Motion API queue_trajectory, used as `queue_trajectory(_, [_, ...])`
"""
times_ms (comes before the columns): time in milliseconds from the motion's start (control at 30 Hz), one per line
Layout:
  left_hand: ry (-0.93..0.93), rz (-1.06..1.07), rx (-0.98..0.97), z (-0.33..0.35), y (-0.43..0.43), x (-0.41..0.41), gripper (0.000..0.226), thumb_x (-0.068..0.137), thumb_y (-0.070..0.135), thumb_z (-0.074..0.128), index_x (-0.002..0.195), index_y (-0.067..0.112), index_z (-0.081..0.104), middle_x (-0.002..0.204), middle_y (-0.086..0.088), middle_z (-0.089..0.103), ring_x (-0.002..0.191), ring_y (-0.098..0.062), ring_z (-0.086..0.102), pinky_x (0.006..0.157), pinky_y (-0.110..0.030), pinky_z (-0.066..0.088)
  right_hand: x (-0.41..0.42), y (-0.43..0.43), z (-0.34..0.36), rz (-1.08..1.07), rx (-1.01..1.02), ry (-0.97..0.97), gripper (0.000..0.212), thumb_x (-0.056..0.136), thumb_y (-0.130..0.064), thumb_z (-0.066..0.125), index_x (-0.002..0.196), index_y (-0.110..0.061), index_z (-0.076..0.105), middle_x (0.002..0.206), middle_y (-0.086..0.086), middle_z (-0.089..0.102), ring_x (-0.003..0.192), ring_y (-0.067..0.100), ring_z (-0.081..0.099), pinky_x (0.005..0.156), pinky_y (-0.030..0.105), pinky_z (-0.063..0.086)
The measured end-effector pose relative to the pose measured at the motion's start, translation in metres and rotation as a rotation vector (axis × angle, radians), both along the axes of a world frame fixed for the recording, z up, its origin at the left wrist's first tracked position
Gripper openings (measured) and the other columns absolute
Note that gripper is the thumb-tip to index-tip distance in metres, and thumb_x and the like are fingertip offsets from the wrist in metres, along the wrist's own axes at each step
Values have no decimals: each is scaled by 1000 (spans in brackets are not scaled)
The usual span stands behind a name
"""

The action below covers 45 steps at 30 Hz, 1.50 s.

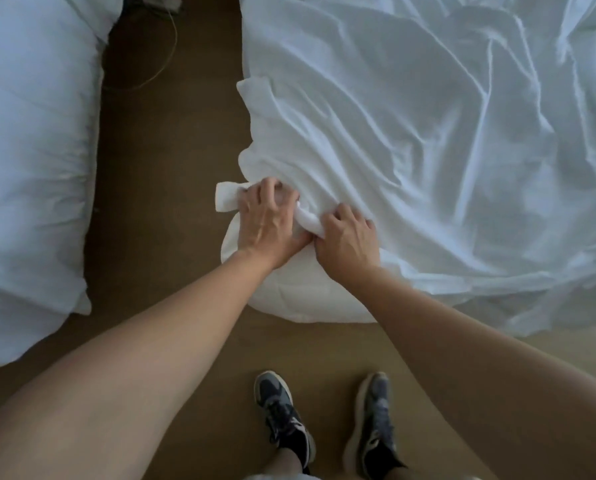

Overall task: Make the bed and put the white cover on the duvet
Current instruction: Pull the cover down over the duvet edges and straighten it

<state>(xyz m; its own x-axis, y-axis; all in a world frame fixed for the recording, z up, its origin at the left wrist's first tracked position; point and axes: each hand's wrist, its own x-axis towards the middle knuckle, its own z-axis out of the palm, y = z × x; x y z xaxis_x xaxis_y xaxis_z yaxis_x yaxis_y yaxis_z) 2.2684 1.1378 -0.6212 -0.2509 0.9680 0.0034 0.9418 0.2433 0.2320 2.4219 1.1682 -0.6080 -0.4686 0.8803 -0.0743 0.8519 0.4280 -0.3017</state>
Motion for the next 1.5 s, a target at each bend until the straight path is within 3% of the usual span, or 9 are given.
queue_trajectory(133, [6, 26, 219, 5, 25, -3, 35, 89, 46, 54, 101, 13, 61, 105, -8, 62, 98, -33, 59, 99, -54, 40, -22, 23, 15, -232, -150, 337, 9, 92, -18, 46, 89, -10, 47, 86, 10, 55, 82, 36, 52, 71, 40, 36])
queue_trajectory(300, [-171, -8, 121, 16, 39, -30, 24, 98, 33, 53, 103, 9, 57, 78, -6, 60, 68, -35, 62, 60, -35, 39, -19, 53, 38, -190, -278, 265, 38, 106, -36, 40, 77, -13, 44, 79, 9, 54, 78, 30, 45, 67, 35, 29])
queue_trajectory(467, [-314, -85, 316, 25, 33, -45, 20, 87, 9, 57, 68, 7, 57, 78, -7, 51, 70, -19, 45, 61, -28, 31, -18, 62, 53, -36, -350, 294, 43, 95, -43, 59, 67, -15, 43, 64, -1, 47, 65, 27, 47, 57, 36, 32])
queue_trajectory(633, [-778, 122, 129, 27, 28, -66, 30, 87, 5, 47, 59, 16, 46, 54, 11, 50, 52, -4, 42, 50, -28, 29, -27, 49, 47, -31, 92, 131, 25, 71, -14, 65, 93, -11, 54, 88, 5, 53, 84, 33, 54, 72, 38, 38])
queue_trajectory(767, [-741, -84, -1, 20, 32, -80, 22, 85, 26, 47, 94, 7, 54, 75, -11, 62, 65, -26, 57, 60, -39, 43, -47, 7, 29, -164, 558, 233, 17, 77, -17, 70, 77, -11, 54, 76, 5, 55, 71, 28, 51, 66, 41, 39])
queue_trajectory(933, [-575, -278, 5, 8, 32, -93, 57, 83, 50, 77, 112, 12, 45, 83, 9, 59, 64, -11, 55, 55, -19, 38, -67, -22, -10, -323, 105, 353, 12, 89, -23, 62, 87, -11, 65, 77, 3, 65, 67, 28, 59, 59, 32, 40])
queue_trajectory(1100, [-575, 22, 295, -11, 56, -101, 24, 90, 26, 65, 104, 10, 54, 84, 5, 60, 77, -23, 60, 62, -28, 36, -99, -8, -28, -413, 84, 398, 46, 78, -34, 73, 121, -19, 64, 109, 3, 64, 100, 28, 61, 88, 41, 51])
queue_trajectory(1367, [-554, 121, 490, -15, 82, -119, 32, 76, 28, 73, 93, 13, 50, 82, 5, 53, 67, -10, 44, 62, -33, 42, -97, 28, -61, -274, 652, 537, 31, 83, -15, 73, 111, -3, 67, 119, 17, 62, 106, 37, 61, 94, 46, 51])
queue_trajectory(1500, [-364, -169, 693, -4, 62, -116, 22, 81, 10, 73, 86, 10, 52, 68, 4, 52, 58, -11, 49, 54, -32, 44, -95, 33, -86, -209, 974, 538, 13, 87, -15, 75, 78, -9, 69, 93, 15, 64, 87, 36, 59, 77, 44, 50])
